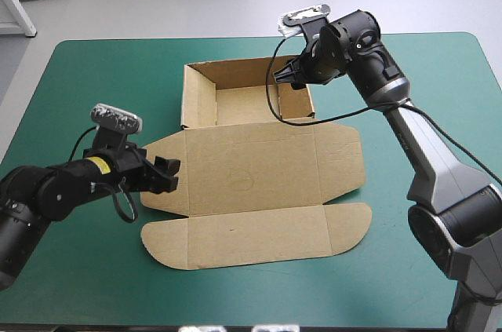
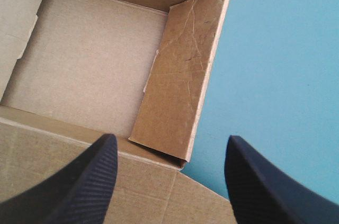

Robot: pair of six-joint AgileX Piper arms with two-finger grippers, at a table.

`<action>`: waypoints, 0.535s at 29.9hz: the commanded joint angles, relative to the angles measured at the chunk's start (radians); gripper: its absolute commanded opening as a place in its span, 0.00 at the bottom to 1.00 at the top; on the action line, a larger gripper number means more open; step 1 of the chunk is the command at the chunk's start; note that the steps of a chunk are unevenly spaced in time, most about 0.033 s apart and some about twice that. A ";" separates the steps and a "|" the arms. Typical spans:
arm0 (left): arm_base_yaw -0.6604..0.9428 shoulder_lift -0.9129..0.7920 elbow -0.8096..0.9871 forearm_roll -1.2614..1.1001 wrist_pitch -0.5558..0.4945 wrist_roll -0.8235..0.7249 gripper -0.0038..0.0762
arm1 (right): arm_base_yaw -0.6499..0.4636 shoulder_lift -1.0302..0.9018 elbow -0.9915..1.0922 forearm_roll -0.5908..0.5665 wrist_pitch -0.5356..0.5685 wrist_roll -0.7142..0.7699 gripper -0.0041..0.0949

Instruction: Fold the box

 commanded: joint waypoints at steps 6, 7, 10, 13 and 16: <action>-0.006 -0.165 0.151 -0.020 -0.097 -0.024 0.68 | -0.008 -0.089 -0.029 -0.070 0.000 -0.010 0.61; -0.006 -0.181 0.161 -0.020 -0.095 -0.032 0.68 | -0.008 -0.087 -0.029 -0.072 0.000 -0.010 0.61; -0.006 -0.239 0.214 -0.018 -0.097 -0.039 0.68 | -0.008 -0.075 -0.029 -0.097 -0.011 -0.004 0.61; -0.006 -0.291 0.280 -0.015 -0.131 -0.039 0.68 | -0.008 -0.051 -0.029 -0.119 -0.028 0.020 0.61; -0.006 -0.334 0.345 -0.015 -0.174 -0.039 0.68 | -0.008 -0.019 -0.029 -0.125 -0.055 0.040 0.61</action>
